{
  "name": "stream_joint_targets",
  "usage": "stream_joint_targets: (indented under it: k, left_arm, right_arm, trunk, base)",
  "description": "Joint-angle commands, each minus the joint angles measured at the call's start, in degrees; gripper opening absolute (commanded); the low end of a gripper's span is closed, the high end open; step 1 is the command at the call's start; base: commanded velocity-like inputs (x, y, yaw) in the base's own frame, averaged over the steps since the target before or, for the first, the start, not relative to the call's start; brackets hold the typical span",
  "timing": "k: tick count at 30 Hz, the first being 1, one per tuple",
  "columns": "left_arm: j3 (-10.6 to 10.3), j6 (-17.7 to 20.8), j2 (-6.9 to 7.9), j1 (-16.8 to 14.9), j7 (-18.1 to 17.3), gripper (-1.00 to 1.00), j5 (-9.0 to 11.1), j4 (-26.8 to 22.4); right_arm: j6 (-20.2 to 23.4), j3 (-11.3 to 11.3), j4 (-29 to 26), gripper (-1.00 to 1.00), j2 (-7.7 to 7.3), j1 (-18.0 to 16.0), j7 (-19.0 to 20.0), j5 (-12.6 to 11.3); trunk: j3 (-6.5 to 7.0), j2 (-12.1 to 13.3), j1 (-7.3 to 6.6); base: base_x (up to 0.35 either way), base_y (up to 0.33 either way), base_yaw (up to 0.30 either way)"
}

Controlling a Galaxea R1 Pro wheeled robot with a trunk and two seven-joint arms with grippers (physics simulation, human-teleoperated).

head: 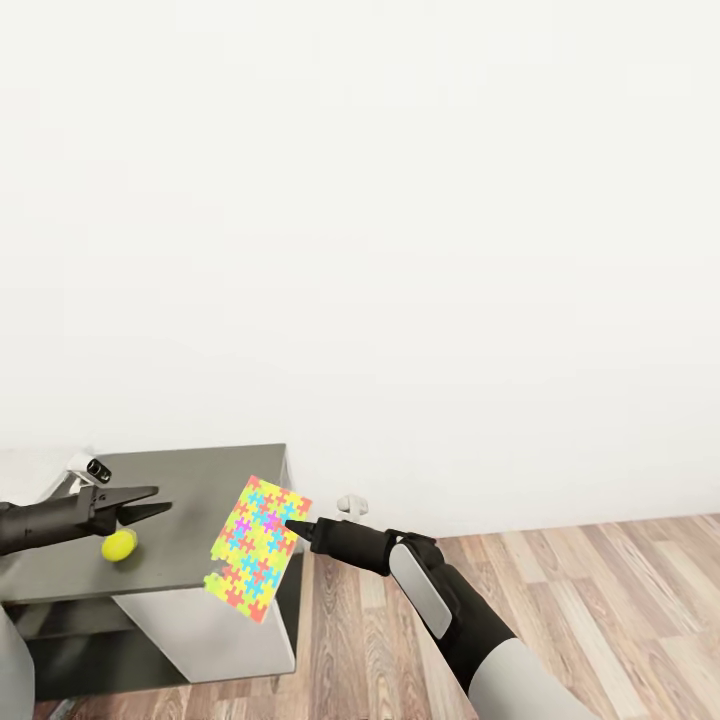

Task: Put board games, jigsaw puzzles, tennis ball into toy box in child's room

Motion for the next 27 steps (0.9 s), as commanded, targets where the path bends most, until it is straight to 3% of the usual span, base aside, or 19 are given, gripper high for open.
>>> stream_joint_targets:
  k: [1, 27]
  left_arm:
    - [-0.04, 0.61, 0.03, -0.04, -0.21, 1.0, 0.01, -0.01]
    - [-0.12, 0.61, 0.03, 0.3, -0.21, 1.0, 0.01, 0.0]
  right_arm:
    - [0.32, -0.04, -0.01, -1.0, 0.01, -0.05, -0.03, -0.31]
    - [0.38, -0.09, 0.03, -1.0, 0.01, -0.05, -0.03, -0.31]
  trunk:
    - [-0.03, -0.12, 0.03]
    - [2.33, -0.12, 0.03]
  base:
    - [-0.102, 0.0, 0.072]
    - [-0.009, 0.0, 0.088]
